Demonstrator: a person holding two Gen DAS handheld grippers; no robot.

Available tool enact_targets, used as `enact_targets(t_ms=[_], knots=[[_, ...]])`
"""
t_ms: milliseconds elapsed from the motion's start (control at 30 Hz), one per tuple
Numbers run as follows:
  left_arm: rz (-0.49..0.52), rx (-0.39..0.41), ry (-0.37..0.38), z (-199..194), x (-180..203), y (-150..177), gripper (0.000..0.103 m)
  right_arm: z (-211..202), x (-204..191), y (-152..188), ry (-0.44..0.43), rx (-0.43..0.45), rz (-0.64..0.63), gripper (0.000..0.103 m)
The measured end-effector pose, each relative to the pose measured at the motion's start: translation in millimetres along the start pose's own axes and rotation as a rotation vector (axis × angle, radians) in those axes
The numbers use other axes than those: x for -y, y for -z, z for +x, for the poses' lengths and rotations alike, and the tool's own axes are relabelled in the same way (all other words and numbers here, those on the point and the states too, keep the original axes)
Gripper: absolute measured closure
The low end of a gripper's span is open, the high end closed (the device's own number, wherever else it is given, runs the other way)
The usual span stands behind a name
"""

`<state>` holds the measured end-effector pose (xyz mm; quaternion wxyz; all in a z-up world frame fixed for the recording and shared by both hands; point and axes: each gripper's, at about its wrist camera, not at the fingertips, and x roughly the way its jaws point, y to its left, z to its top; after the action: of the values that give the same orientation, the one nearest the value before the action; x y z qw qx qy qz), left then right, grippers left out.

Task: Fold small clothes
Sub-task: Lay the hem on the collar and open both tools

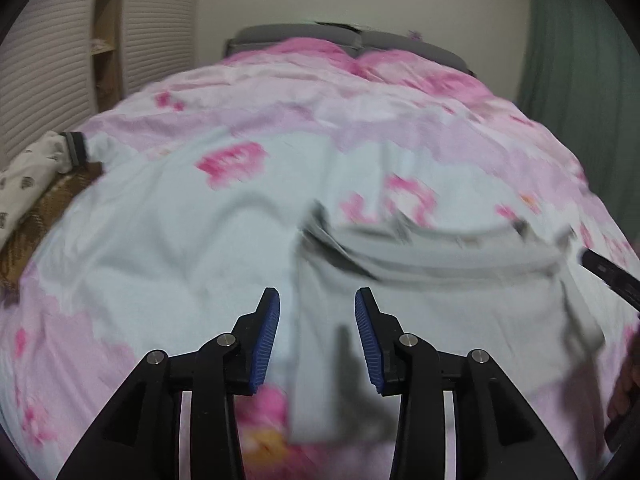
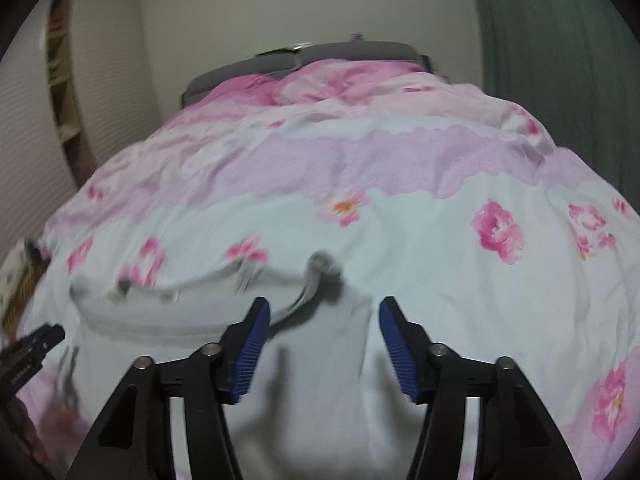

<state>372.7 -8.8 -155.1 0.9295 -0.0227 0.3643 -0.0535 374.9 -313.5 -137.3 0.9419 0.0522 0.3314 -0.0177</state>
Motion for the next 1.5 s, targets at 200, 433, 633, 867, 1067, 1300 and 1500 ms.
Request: enact_targets(t_ms=[200,433,633,867,1067,1300,1500], knots=[[0.071,-0.052,0.018,26,20,1,0.064,19,-22,16,-0.008,-0.075,-0.103,0.057],[0.097,-0.081,0.008,60,19,-24,0.064,45,-39,9,0.053,-0.088,-0.184,0.057],[0.054,-0.052,-0.010,79,10,-49,0.064,65,-36,-19,0.060,-0.068,-0.140,0.057],[-0.004,-0.064,-0.035,93,-8,-58,0.064,79,-7,-44,0.065,-0.091,0.009,0.057],[-0.010,-0.056,-0.019,69,-6,-52,0.064,58,-6,-35,0.034,-0.067,0.014,0.057],[-0.017,-0.037,-0.002,30,3,-25,0.064,25,-12,-8,-0.048,-0.060,0.036,0.057],[-0.006,-0.077,0.006,24,13,12,0.064,11,-30,22,-0.072,-0.089,-0.007,0.057]])
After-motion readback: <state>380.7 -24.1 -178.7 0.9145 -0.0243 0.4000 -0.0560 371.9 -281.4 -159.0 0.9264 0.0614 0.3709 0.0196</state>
